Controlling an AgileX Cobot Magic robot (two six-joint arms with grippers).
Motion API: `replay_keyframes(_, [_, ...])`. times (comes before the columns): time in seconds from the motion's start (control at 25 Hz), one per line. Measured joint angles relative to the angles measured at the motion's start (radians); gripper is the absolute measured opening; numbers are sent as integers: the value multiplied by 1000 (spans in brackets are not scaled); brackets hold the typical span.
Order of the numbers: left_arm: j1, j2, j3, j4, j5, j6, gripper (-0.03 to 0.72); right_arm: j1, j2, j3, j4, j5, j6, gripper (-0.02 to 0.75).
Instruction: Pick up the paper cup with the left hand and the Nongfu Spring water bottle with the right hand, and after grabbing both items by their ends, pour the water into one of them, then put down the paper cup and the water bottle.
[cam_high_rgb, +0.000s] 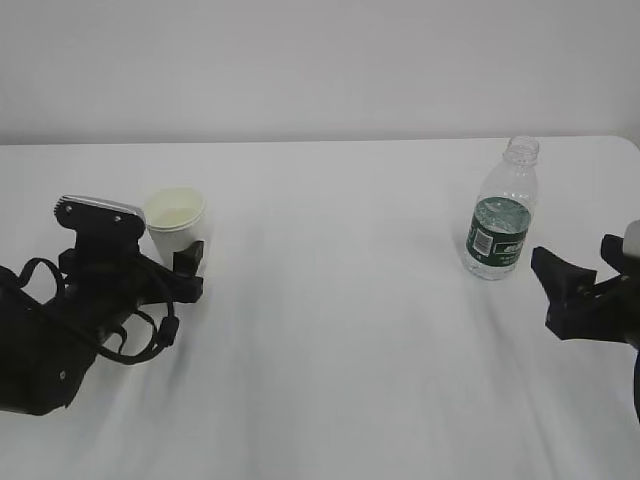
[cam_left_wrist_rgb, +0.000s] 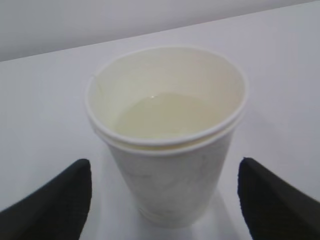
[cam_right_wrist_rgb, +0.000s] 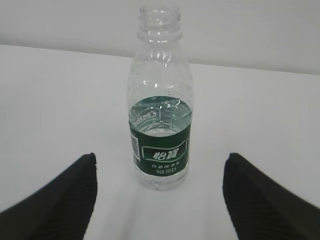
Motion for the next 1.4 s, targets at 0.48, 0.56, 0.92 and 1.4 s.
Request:
replay_keyframes(0.48, [-74, -55, 51, -20, 0, 0, 661, 0, -2, 90, -6, -2, 1, 593])
replay_keyframes(0.56, [-76, -70, 77, -44, 0, 0, 658, 0, -2, 97, -12, -2, 1, 593])
replay_keyframes(0.92, [-83, -153, 162, -100, 0, -6, 645, 0, -5, 100, -31, -2, 7, 593])
replay_keyframes(1.4, [-117, -417, 248, -128, 0, -10, 583, 0, -5, 100, -64, -2, 59, 593])
